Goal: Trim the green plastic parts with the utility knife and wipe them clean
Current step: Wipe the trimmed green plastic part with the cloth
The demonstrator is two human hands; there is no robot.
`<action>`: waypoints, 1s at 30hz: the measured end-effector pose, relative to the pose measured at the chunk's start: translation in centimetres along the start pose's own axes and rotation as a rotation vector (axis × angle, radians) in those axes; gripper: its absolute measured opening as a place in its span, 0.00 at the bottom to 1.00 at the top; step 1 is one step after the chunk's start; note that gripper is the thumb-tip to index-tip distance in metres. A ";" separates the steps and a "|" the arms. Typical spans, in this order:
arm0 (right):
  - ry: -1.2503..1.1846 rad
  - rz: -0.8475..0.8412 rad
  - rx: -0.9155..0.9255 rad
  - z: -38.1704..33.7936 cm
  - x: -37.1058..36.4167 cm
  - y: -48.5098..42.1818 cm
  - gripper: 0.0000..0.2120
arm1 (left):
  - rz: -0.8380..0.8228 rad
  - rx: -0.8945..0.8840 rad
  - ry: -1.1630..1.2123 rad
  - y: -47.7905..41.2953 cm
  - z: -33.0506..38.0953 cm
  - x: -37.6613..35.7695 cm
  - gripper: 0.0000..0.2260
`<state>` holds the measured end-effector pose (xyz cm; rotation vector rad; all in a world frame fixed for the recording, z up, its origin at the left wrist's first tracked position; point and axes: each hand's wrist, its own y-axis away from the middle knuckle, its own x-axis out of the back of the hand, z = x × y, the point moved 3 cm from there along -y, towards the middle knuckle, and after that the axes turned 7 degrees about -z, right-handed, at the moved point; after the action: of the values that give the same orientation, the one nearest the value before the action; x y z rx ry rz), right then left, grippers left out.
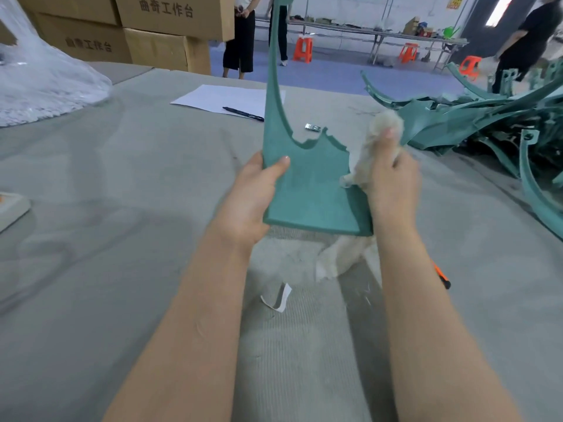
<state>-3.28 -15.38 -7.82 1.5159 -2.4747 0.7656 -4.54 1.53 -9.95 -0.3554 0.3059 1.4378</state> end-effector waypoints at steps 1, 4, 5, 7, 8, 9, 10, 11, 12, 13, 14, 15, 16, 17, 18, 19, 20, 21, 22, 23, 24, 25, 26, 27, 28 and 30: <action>-0.071 0.084 0.053 -1.0 1.0 0.2 0.20 | 0.003 -0.004 -0.002 0.0 0.0 0.0 0.06; -0.152 0.027 0.426 -4.9 2.0 2.2 0.04 | 0.013 -0.019 -0.039 -0.1 -0.1 -0.3 0.06; -0.098 -0.063 0.517 -5.5 1.1 2.9 0.07 | 0.011 -0.027 -0.043 0.0 -0.1 -0.5 0.06; 0.090 -0.303 0.573 -6.0 -1.5 4.4 0.13 | 0.004 -0.058 -0.046 0.2 -0.1 -0.8 0.08; 0.200 -0.357 0.523 -5.7 -2.7 4.8 0.12 | 0.007 -0.068 -0.050 0.2 -0.1 -0.8 0.09; 0.288 -0.331 0.473 -5.1 -3.6 4.7 0.10 | 0.006 -0.077 -0.057 0.2 0.0 -0.9 0.10; 0.323 -0.272 0.434 -4.8 -3.9 4.5 0.09 | 0.000 -0.090 -0.065 0.2 -0.1 -1.0 0.10; 0.324 -0.203 0.413 -4.7 -4.0 4.1 0.08 | -0.009 -0.106 -0.071 0.3 0.0 -1.3 0.10; 0.322 -0.148 0.401 -4.9 -3.9 3.8 0.07 | -0.011 -0.120 -0.075 0.2 0.0 -1.5 0.11; 0.326 -0.110 0.396 -5.2 -4.0 3.6 0.06 | -0.004 -0.126 -0.078 0.2 0.0 -1.6 0.11; 0.343 -0.103 0.383 -5.4 -4.2 3.5 0.06 | 0.009 -0.128 -0.086 0.2 0.0 -1.6 0.12; 0.358 -0.106 0.367 -5.6 -4.7 3.2 0.05 | 0.014 -0.127 -0.098 0.1 -0.1 -1.6 0.12; 0.372 -0.122 0.338 -5.9 -5.2 3.0 0.05 | 0.017 -0.122 -0.113 0.1 -0.1 -1.6 0.13; 0.382 -0.136 0.317 -6.3 -5.6 2.8 0.05 | 0.023 -0.110 -0.119 0.1 -0.2 -1.5 0.14; 0.395 -0.152 0.309 -6.6 -5.8 2.7 0.05 | 0.036 -0.103 -0.118 0.2 -0.3 -1.4 0.15; 0.404 -0.167 0.317 -6.8 -6.0 2.6 0.06 | 0.057 -0.103 -0.111 0.1 -0.4 -1.3 0.16; 0.409 -0.188 0.326 -6.9 -6.0 2.8 0.06 | 0.086 -0.106 -0.105 0.0 -0.4 -1.1 0.16; 0.410 -0.203 0.339 -6.7 -5.8 3.2 0.05 | 0.120 -0.111 -0.101 0.0 -0.3 -1.0 0.15; 0.416 -0.214 0.350 -6.1 -5.5 3.8 0.04 | 0.155 -0.117 -0.096 -0.1 -0.3 -0.7 0.15; 0.419 -0.214 0.370 -5.4 -5.3 4.5 0.04 | 0.177 -0.119 -0.096 -0.2 -0.3 -0.5 0.15; 0.415 -0.211 0.380 -4.8 -5.0 5.2 0.05 | 0.186 -0.113 -0.104 -0.3 -0.4 -0.5 0.15; 0.401 -0.202 0.386 -4.4 -4.8 5.6 0.06 | 0.191 -0.107 -0.117 -0.3 -0.6 -0.5 0.16; 0.383 -0.199 0.381 -4.3 -4.8 5.6 0.06 | 0.192 -0.103 -0.128 -0.2 -0.7 -0.6 0.16; 0.374 -0.191 0.373 -4.6 -4.8 5.2 0.06 | 0.182 -0.103 -0.139 -0.2 -0.8 -0.8 0.16; 0.373 -0.188 0.358 -5.1 -5.0 4.6 0.05 | 0.165 -0.098 -0.151 -0.2 -0.8 -1.2 0.16; 0.397 -0.209 0.349 -6.1 -5.6 3.1 0.03 | 0.150 -0.084 -0.157 0.1 -0.9 -1.7 0.16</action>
<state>-4.15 -6.84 -5.74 1.5091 -1.9345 1.3577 -4.87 -0.34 -10.11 -0.2895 0.1474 1.6197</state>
